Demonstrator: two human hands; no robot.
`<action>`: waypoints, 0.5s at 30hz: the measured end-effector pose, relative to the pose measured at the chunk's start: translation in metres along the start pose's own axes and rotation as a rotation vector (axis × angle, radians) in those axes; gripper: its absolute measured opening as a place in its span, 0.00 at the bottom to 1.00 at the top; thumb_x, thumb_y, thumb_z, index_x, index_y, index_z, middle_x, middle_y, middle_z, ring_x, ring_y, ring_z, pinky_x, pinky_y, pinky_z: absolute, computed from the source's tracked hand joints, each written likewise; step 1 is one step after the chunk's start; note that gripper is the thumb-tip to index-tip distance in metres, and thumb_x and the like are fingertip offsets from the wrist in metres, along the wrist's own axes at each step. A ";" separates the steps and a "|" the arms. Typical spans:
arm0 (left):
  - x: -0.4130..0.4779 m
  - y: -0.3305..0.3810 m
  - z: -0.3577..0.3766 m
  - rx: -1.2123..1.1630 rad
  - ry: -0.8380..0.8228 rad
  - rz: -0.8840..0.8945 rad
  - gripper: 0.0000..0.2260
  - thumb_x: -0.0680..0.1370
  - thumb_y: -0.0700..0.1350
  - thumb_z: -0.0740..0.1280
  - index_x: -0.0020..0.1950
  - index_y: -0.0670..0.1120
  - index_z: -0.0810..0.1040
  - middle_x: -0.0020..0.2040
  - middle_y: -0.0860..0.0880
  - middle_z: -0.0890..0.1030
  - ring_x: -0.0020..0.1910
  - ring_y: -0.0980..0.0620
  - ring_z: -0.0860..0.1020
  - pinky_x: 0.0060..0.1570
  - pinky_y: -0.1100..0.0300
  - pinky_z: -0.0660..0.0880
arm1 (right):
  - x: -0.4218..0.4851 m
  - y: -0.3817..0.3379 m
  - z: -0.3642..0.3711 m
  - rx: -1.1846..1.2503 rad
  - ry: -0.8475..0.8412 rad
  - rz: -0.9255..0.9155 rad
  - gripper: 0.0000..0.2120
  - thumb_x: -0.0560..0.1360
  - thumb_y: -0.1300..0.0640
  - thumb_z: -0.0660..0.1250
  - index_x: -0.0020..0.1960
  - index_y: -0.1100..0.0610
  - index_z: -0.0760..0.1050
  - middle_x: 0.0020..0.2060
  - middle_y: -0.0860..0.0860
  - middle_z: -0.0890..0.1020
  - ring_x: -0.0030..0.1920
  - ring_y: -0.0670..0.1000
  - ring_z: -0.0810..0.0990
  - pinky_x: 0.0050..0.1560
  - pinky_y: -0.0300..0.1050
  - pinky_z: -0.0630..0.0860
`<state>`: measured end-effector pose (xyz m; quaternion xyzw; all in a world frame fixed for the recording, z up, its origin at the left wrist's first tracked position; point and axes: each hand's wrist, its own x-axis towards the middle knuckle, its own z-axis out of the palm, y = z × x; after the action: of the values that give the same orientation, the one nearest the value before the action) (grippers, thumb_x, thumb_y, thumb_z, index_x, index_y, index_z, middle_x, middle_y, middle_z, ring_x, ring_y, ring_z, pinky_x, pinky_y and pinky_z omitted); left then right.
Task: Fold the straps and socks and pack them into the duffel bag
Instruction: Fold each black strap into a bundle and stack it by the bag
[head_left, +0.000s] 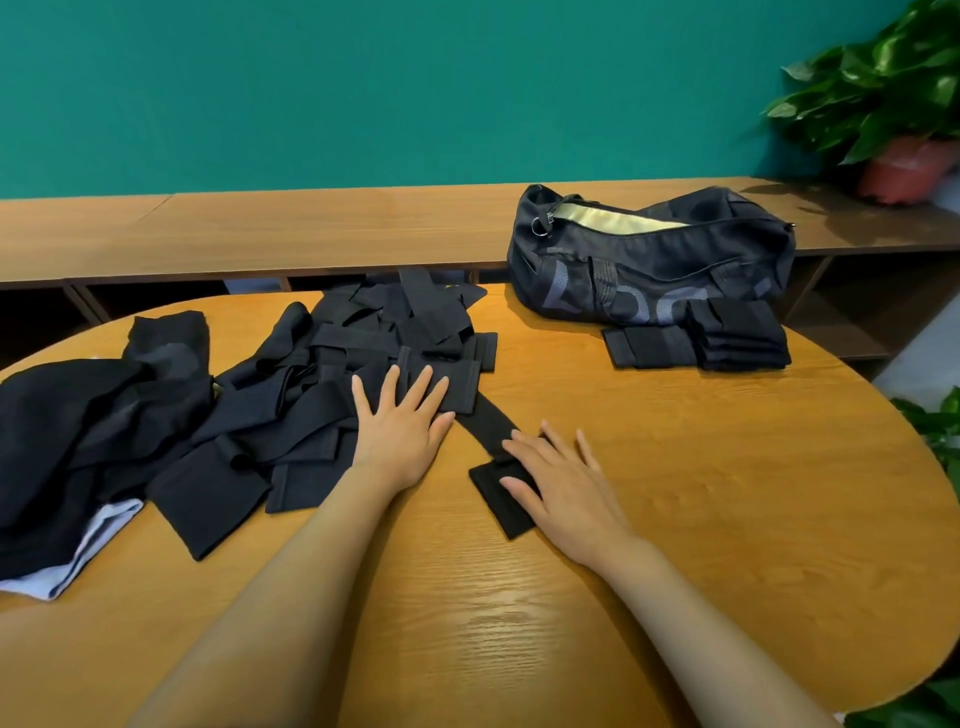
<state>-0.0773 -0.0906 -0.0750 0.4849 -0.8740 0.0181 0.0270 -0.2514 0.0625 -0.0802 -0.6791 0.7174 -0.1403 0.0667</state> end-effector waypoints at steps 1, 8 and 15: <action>-0.001 0.000 0.001 -0.006 0.008 0.001 0.25 0.82 0.61 0.42 0.79 0.58 0.46 0.80 0.56 0.47 0.78 0.43 0.41 0.69 0.33 0.31 | -0.006 0.003 0.000 -0.005 0.023 0.027 0.30 0.79 0.35 0.42 0.76 0.44 0.60 0.76 0.41 0.61 0.78 0.47 0.48 0.76 0.53 0.39; -0.001 0.002 0.002 -0.018 0.023 -0.042 0.26 0.82 0.61 0.42 0.80 0.56 0.47 0.80 0.57 0.47 0.78 0.45 0.43 0.70 0.36 0.32 | -0.018 -0.004 -0.002 -0.076 0.108 0.219 0.27 0.80 0.38 0.45 0.71 0.48 0.68 0.71 0.43 0.70 0.77 0.50 0.55 0.76 0.57 0.43; -0.003 0.003 0.001 -0.045 0.051 -0.056 0.26 0.82 0.61 0.45 0.80 0.55 0.51 0.80 0.56 0.51 0.78 0.44 0.45 0.71 0.35 0.34 | -0.021 -0.004 -0.003 -0.068 0.184 0.260 0.20 0.81 0.42 0.53 0.61 0.51 0.75 0.63 0.47 0.77 0.74 0.51 0.63 0.76 0.59 0.50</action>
<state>-0.0788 -0.0867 -0.0759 0.5076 -0.8594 0.0099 0.0609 -0.2468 0.0839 -0.0779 -0.5665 0.8068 -0.1676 -0.0046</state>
